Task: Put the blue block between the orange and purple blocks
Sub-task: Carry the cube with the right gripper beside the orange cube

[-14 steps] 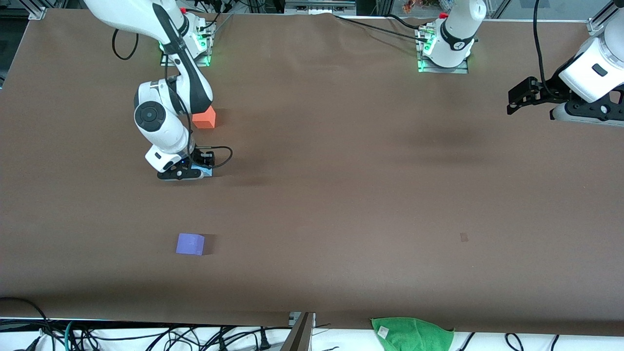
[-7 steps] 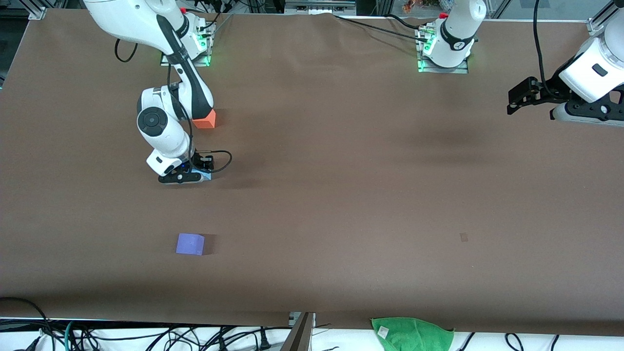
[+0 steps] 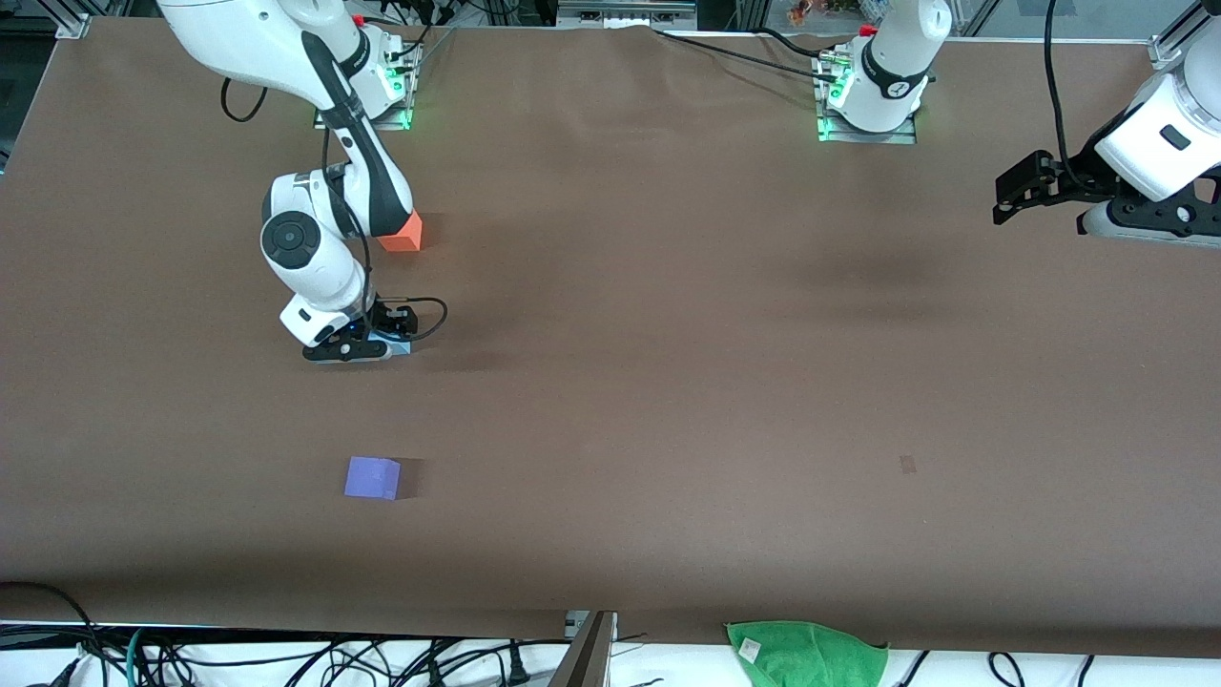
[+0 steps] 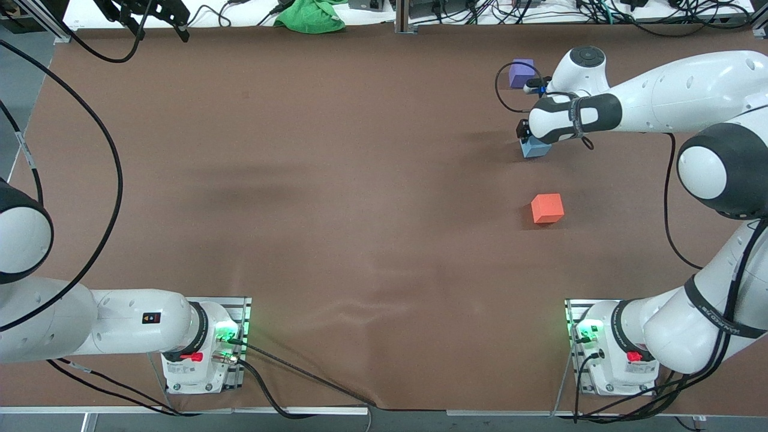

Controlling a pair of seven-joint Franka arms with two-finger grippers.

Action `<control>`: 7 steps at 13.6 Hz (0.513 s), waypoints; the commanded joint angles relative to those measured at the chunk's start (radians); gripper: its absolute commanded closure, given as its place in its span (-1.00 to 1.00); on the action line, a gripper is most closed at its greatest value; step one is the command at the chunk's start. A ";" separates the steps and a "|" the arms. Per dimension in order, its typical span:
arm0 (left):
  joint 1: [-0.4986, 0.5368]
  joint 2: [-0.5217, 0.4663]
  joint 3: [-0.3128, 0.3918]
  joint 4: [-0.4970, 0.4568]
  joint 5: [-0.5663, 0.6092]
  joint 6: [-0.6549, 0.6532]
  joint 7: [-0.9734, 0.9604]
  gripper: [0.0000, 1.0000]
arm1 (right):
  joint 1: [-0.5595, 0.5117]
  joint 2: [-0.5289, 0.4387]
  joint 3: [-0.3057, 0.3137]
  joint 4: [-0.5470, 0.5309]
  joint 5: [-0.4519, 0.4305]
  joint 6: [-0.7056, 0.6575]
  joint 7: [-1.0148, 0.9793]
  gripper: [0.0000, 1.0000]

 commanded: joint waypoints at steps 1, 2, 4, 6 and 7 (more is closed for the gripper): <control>0.013 0.014 -0.010 0.027 0.011 -0.010 0.022 -1.00 | -0.011 -0.044 0.001 0.050 0.020 -0.061 -0.016 -0.99; 0.013 0.014 -0.010 0.027 0.011 -0.010 0.022 -1.00 | -0.011 -0.060 0.001 0.108 0.020 -0.155 -0.007 -0.99; 0.013 0.014 -0.011 0.027 0.011 -0.010 0.022 -1.00 | -0.009 -0.083 0.002 0.246 0.018 -0.349 0.032 -0.99; 0.011 0.014 -0.011 0.027 0.011 -0.010 0.022 -1.00 | -0.009 -0.094 0.001 0.393 0.017 -0.532 0.030 -0.99; 0.013 0.014 -0.011 0.027 0.011 -0.010 0.024 -1.00 | -0.009 -0.099 0.001 0.469 0.017 -0.621 0.030 -0.99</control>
